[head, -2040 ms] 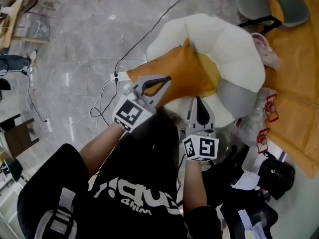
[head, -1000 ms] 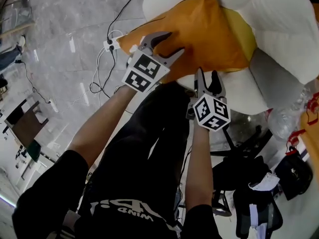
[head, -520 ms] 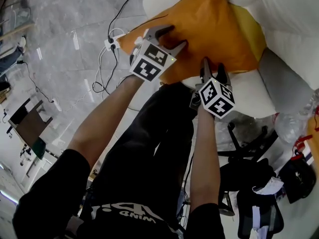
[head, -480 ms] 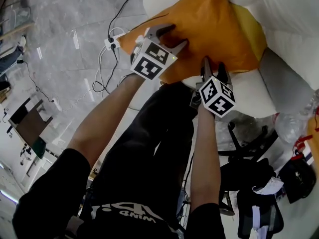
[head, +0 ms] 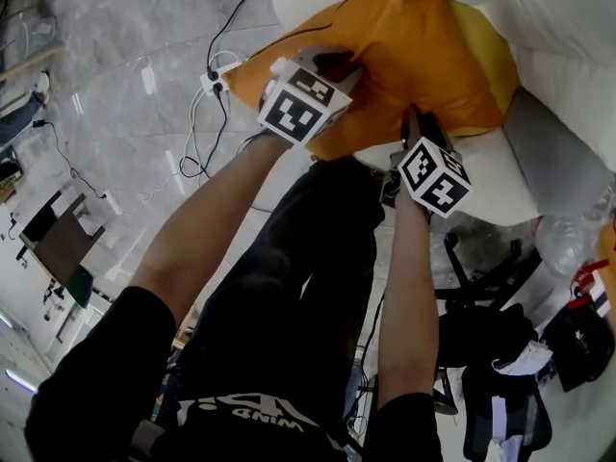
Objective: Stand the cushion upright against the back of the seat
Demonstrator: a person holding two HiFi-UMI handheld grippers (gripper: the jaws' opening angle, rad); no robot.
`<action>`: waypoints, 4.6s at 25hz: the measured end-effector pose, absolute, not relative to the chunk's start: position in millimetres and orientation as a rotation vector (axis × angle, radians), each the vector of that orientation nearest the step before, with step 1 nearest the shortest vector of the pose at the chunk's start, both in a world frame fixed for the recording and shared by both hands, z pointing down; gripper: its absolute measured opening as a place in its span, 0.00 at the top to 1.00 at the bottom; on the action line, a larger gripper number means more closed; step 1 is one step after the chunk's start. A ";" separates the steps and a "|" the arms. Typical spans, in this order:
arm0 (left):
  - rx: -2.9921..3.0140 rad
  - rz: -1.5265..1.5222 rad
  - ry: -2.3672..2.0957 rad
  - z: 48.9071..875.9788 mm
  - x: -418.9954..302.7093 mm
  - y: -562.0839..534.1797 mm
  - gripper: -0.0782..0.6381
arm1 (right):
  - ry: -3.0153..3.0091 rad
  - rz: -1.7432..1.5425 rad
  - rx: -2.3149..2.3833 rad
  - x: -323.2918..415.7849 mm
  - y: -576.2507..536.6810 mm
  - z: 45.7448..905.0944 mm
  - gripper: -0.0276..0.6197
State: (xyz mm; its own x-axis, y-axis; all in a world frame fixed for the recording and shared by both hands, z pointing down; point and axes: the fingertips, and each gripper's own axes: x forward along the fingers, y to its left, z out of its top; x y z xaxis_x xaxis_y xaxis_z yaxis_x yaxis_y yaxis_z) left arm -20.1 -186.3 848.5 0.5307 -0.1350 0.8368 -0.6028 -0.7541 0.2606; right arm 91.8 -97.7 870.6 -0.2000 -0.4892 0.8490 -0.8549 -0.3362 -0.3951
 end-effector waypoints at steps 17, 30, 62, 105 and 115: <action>2.134 1.081 -0.508 814.4 -28.7 -167.5 0.86 | -1.733 1.578 1.721 76.1 -85.2 834.3 0.92; 2.314 0.933 -0.491 713.8 30.7 -169.0 0.86 | -1.834 1.266 1.909 140.4 -91.5 716.4 0.92; 2.781 0.444 -0.533 637.8 193.6 -264.8 0.86 | -1.946 0.453 2.201 309.9 -200.5 600.8 0.92; 2.806 0.375 -0.324 348.1 102.3 -84.8 0.88 | -2.442 0.676 1.807 143.7 -46.0 340.2 0.92; 2.908 0.277 -0.287 196.7 48.8 7.9 0.88 | -2.652 0.582 1.601 60.2 47.5 203.7 0.92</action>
State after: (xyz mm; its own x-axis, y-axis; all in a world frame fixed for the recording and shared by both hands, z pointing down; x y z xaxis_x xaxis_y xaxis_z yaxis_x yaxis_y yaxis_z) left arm 48.8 7.9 196.7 0.9634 -0.1726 0.2053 -0.2113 -0.9598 0.1848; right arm 60.2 47.5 203.7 -0.4837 -0.8567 0.1790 -0.8530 0.4156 -0.3157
